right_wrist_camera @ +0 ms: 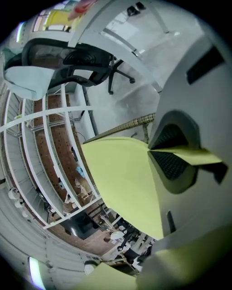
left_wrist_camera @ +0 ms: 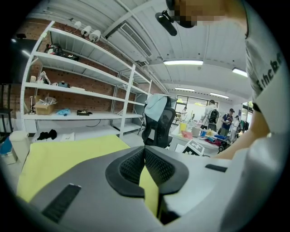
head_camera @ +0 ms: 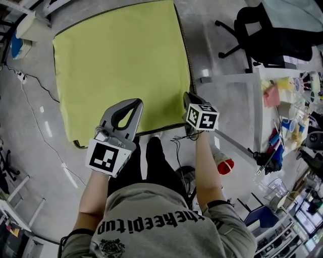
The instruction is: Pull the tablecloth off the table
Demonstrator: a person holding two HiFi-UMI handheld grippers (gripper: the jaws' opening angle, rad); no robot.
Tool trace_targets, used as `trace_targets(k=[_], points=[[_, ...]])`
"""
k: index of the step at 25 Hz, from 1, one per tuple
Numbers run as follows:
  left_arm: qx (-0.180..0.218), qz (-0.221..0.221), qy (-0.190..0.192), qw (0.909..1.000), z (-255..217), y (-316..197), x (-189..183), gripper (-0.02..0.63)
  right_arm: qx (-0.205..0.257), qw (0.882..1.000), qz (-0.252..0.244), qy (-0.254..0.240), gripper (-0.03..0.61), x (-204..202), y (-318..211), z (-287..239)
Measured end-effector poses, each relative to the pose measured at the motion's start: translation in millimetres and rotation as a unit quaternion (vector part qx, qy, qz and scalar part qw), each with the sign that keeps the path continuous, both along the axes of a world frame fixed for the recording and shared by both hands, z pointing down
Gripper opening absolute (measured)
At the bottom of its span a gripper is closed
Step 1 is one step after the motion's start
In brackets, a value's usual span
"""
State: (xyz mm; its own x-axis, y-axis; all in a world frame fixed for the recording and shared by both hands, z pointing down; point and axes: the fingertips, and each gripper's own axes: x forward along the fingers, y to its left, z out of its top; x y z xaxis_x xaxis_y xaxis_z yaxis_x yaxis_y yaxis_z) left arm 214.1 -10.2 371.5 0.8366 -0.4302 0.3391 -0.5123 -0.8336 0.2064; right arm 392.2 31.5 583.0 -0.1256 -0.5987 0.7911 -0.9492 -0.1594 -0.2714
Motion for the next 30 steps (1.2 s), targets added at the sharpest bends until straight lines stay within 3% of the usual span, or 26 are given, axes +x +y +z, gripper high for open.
trace_targets(k=[8,18,24,30], points=[[0.018,-0.033,0.012,0.9992,-9,-18,-28,0.015,0.066,0.995,-0.076,-0.003,0.017,-62,-28,-55],[0.03,-0.086,0.025,0.9955,-18,-30,-89,0.015,0.113,0.977,-0.18,0.01,0.017,-150,-70,-98],[0.032,-0.116,0.03,0.9923,-22,-36,-135,0.015,0.122,0.961,-0.248,0.019,0.017,-211,-81,-111],[0.032,-0.14,0.039,0.9889,-23,-40,-171,0.015,0.121,0.935,-0.333,0.035,0.017,-273,-80,-114]])
